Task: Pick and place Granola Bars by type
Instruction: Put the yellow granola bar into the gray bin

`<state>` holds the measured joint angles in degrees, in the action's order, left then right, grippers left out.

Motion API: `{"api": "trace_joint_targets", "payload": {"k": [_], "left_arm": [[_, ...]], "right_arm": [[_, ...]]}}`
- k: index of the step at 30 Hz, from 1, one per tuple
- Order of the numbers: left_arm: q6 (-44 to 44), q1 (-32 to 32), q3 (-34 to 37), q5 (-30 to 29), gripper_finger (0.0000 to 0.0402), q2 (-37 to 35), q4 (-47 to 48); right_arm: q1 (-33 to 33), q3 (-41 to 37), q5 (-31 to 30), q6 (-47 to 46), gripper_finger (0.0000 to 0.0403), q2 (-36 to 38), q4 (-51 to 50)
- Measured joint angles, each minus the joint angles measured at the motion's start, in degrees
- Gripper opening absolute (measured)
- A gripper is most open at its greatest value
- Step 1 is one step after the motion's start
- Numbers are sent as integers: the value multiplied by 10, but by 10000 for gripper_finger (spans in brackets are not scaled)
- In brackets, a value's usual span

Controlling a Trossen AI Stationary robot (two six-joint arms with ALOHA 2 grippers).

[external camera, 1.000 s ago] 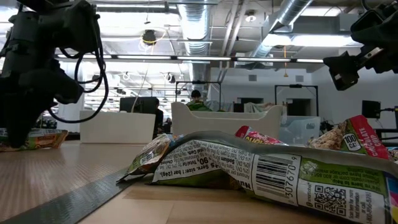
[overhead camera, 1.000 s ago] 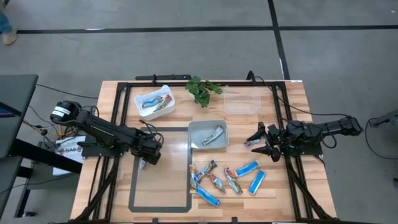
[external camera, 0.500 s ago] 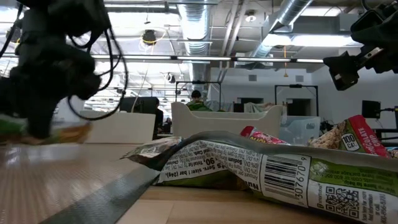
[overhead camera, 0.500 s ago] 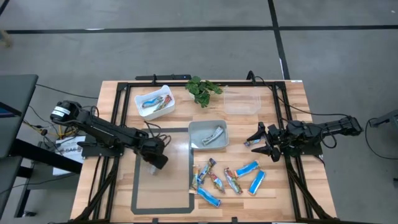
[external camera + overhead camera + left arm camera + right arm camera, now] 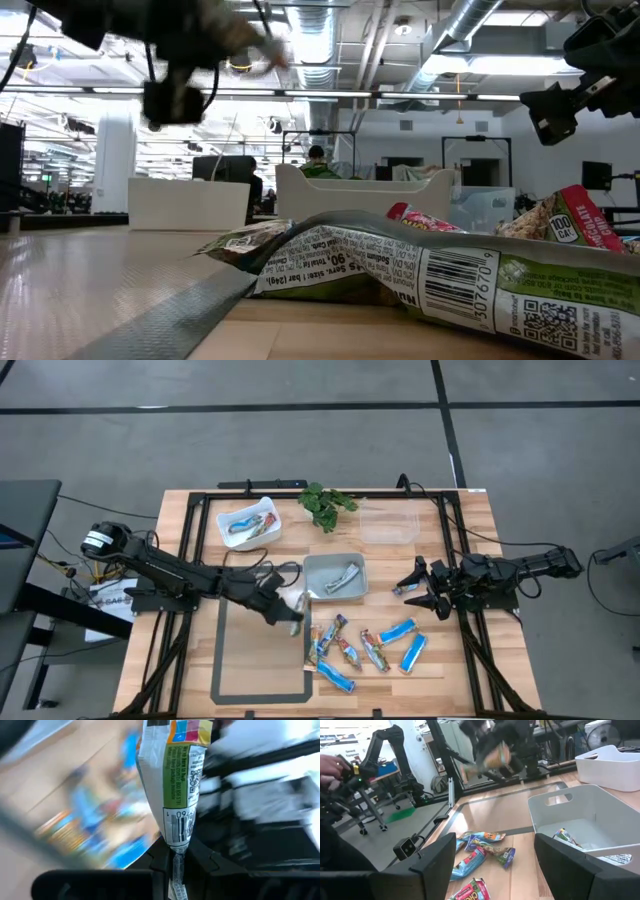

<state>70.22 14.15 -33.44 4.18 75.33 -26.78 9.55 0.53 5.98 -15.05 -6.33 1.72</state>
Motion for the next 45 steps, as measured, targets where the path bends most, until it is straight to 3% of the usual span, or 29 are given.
{"api": "trace_joint_targets", "payload": {"k": [4,12,20,28,37,45], "left_arm": [[-8,0,-7,-37,25,0,-69],[-26,-17,-14,-71,25,5,-63],[-45,-87,-54,-36,25,62,-36],[-133,-151,-143,-16,25,122,135],[-265,-180,-265,-17,25,186,359],[-325,-183,-298,-8,26,215,396]], "right_arm": [[0,0,0,0,265,0,0],[0,0,0,0,265,0,0],[0,0,0,0,265,0,0],[0,0,0,0,265,0,0],[0,0,0,0,265,0,0],[0,0,0,0,265,0,0]]}}
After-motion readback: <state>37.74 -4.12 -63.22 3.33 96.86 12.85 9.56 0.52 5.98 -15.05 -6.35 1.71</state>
